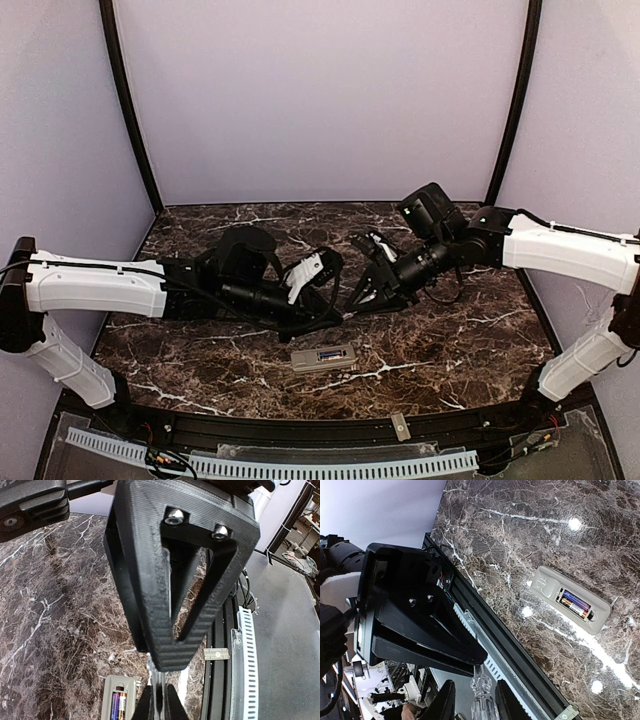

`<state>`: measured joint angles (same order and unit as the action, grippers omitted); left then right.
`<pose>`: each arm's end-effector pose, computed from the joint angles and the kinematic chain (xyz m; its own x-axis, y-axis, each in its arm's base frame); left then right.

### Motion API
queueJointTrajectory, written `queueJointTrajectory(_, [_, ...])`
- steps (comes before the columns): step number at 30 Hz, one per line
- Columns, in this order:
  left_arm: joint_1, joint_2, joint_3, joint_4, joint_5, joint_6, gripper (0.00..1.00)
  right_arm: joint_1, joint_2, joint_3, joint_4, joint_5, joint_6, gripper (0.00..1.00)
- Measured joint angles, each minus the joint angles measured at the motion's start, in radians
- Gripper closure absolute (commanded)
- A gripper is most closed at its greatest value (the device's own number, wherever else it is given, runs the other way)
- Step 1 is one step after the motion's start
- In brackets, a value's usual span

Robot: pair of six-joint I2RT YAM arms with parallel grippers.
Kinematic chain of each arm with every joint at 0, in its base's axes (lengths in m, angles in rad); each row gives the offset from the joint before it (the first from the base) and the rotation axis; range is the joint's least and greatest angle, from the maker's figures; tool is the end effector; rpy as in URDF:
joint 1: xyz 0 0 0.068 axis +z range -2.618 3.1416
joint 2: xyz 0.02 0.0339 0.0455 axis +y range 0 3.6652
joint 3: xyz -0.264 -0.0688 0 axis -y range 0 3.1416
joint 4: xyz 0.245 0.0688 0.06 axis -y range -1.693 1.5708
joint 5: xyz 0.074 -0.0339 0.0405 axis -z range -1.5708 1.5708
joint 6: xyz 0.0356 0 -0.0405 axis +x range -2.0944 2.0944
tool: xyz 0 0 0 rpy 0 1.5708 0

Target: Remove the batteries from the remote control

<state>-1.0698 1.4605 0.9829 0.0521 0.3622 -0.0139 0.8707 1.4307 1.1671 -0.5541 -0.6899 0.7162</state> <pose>0.1493 -0.2989 0.2723 -0.2118 0.3597 -0.9087 0.9724 0.1711 -0.1589 0.1790 0.2476 0.2950 -0.9260 -0.3132 -0.2110 -0.3479 0.4901 0.7993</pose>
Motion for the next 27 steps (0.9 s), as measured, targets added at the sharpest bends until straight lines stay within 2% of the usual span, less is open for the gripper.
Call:
queueJointTrajectory(8, [0.0, 0.0, 0.0, 0.0, 0.005, 0.001, 1.0, 0.0, 0.0, 0.0, -0.003, 0.008, 0.0, 0.88])
queueJointTrajectory(11, [0.0, 0.0, 0.0, 0.0, 0.006, 0.003, 1.0, 0.0, 0.0, 0.0, -0.006, 0.008, 0.001, 0.99])
queueJointTrajectory(18, [0.0, 0.0, 0.0, -0.001, 0.003, 0.007, 0.97, 0.0, 0.0, -0.001, -0.003, 0.006, -0.002, 1.0])
queueJointTrajectory(20, [0.0, 0.0, 0.0, -0.002, -0.002, 0.013, 0.92, 0.0, 0.0, -0.002, -0.001, 0.008, -0.002, 1.0])
queueJointTrajectory(22, [0.0, 0.0, 0.0, -0.004, -0.01, 0.022, 0.8, 0.0, 0.0, -0.003, 0.0, 0.011, -0.003, 1.0])
queueJointTrajectory(27, [0.0, -0.002, 0.0, -0.019, -0.045, 0.046, 0.42, 0.005, -0.008, -0.016, 0.001, 0.022, -0.005, 1.0])
